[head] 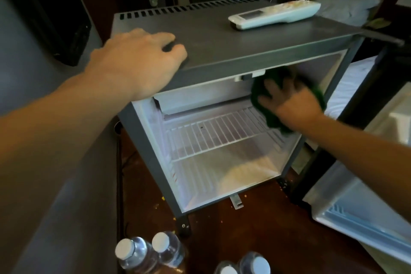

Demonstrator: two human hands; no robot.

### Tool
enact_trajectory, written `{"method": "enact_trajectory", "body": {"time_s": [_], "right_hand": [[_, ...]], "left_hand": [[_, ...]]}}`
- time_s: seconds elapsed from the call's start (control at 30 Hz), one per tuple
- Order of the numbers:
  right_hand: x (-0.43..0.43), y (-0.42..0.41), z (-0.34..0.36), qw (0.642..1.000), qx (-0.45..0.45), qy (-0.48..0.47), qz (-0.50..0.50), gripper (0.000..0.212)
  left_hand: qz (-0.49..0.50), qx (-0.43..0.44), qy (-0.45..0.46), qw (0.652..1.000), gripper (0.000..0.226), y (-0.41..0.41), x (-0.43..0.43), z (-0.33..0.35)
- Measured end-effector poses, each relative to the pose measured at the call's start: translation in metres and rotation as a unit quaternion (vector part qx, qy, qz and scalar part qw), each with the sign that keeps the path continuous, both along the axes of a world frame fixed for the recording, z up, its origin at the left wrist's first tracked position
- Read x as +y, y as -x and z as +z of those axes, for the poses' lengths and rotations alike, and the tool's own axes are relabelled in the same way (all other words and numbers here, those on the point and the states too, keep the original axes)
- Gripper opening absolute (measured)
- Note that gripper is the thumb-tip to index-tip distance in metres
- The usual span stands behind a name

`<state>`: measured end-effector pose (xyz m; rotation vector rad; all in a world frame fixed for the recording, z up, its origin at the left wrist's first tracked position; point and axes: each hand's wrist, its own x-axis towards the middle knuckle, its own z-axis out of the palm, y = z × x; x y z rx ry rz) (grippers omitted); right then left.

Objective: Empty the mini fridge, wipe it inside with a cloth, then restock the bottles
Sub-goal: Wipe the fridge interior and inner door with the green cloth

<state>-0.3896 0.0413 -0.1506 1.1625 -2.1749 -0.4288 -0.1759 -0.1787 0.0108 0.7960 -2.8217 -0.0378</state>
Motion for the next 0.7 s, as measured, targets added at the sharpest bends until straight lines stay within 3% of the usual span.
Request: {"method": "enact_trajectory", "body": {"time_s": [0.1, 0.17, 0.27, 0.43, 0.53, 0.6, 0.7], "right_hand": [[0.020, -0.016, -0.048, 0.990, -0.057, -0.127, -0.010, 0.054], [0.022, -0.012, -0.036, 0.989, -0.021, -0.146, 0.017, 0.043], [0.006, 0.017, 0.003, 0.992, 0.075, -0.053, 0.089, 0.022], [-0.017, 0.032, 0.028, 0.998, 0.062, 0.013, -0.020, 0.042], [-0.007, 0.017, -0.034, 1.000, 0.012, 0.013, -0.007, 0.029], [-0.006, 0.000, -0.054, 1.000, -0.030, -0.005, -0.001, 0.036], [-0.027, -0.005, -0.029, 0.967, -0.222, 0.076, -0.099, 0.049]], "left_hand": [[-0.008, 0.006, -0.003, 1.000, 0.054, 0.000, 0.007, 0.000], [-0.006, 0.004, -0.003, 1.000, 0.053, 0.000, 0.008, 0.000], [-0.005, -0.004, -0.007, 1.000, 0.056, 0.001, 0.005, -0.001], [-0.007, -0.008, 0.002, 1.000, 0.062, 0.003, 0.000, -0.004], [0.001, -0.008, -0.005, 1.000, 0.058, 0.000, 0.003, -0.004], [-0.002, 0.002, -0.008, 1.000, 0.057, 0.000, 0.004, -0.002], [0.001, 0.003, -0.001, 1.000, 0.056, 0.002, 0.006, -0.001]]}}
